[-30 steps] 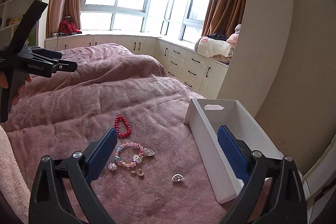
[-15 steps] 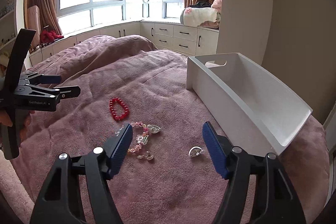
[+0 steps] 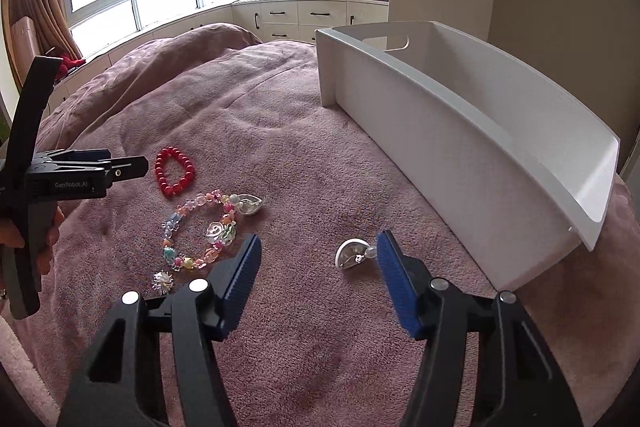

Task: Organize jewelry
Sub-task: 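Grasp the red beaded bracelet with the left tool while the right tool grasps the silver ring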

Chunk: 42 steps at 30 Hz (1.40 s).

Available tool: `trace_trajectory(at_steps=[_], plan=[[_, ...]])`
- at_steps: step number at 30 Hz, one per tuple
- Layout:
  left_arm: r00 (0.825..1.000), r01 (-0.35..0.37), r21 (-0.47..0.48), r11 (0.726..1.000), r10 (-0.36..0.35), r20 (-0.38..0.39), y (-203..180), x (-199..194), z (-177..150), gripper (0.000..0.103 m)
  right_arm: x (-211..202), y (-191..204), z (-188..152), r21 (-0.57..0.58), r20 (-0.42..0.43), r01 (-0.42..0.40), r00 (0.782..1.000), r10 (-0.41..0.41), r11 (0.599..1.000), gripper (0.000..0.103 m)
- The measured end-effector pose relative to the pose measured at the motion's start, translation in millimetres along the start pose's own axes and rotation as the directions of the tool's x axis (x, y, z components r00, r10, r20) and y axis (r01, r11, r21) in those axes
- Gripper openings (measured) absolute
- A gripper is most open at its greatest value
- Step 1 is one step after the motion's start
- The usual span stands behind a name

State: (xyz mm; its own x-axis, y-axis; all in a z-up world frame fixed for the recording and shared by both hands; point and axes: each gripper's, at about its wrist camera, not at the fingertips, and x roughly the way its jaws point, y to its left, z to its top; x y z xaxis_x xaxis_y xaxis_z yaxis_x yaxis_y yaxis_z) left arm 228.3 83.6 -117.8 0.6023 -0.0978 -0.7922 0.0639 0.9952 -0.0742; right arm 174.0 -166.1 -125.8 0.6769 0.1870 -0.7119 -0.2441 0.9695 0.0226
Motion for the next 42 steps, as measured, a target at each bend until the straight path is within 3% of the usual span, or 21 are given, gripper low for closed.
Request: trace_trajectory(at_steps=[4,5,16,18,19,20,21,23,31,42], plan=[[0.998,0.003,0.007,1.0,-0.002,-0.07,-2,21,0,0.066,13,-4,-4,0.014,-0.028,0.016,0.999,-0.016,1.0,0.06],[0.996,0.001,0.006,1.0,-0.001,-0.085,-2,26,0,0.063,15,-5,-4,0.016,-0.033,0.018,0.999,-0.017,1.0,0.06],[0.994,0.026,-0.056,0.998,-0.031,-0.101,5,37,8,0.057,30,-11,-7,0.063,-0.066,-0.009,0.998,0.014,0.998,0.06],[0.994,0.02,-0.038,0.999,-0.024,-0.107,3,39,8,0.041,32,-13,-8,0.068,-0.071,-0.018,0.997,0.023,0.998,0.059],[0.993,0.026,-0.033,0.999,-0.03,-0.113,3,40,8,0.027,33,-15,-8,0.074,-0.074,-0.029,0.997,0.035,0.997,0.058],[0.992,0.04,-0.028,0.999,-0.043,-0.121,2,40,6,0.02,33,-16,-9,0.086,-0.074,-0.047,0.996,0.054,0.995,0.053],[0.991,0.049,-0.024,0.999,-0.051,-0.125,2,39,5,0.019,34,-18,-10,0.1,-0.078,-0.066,0.994,0.074,0.993,0.046],[0.99,0.058,-0.014,0.998,-0.059,-0.129,1,36,3,0.015,35,-20,-10,0.116,-0.083,-0.075,0.993,0.085,0.99,0.042],[0.987,0.082,-0.048,0.995,-0.088,-0.135,5,22,-3,0.015,36,-29,-11,0.144,-0.09,-0.096,0.99,0.109,0.985,0.022],[0.99,0.095,-0.011,0.995,-0.096,-0.1,9,-25,-6,0.015,26,-25,-10,0.113,-0.073,-0.129,0.988,0.138,0.985,0.022]])
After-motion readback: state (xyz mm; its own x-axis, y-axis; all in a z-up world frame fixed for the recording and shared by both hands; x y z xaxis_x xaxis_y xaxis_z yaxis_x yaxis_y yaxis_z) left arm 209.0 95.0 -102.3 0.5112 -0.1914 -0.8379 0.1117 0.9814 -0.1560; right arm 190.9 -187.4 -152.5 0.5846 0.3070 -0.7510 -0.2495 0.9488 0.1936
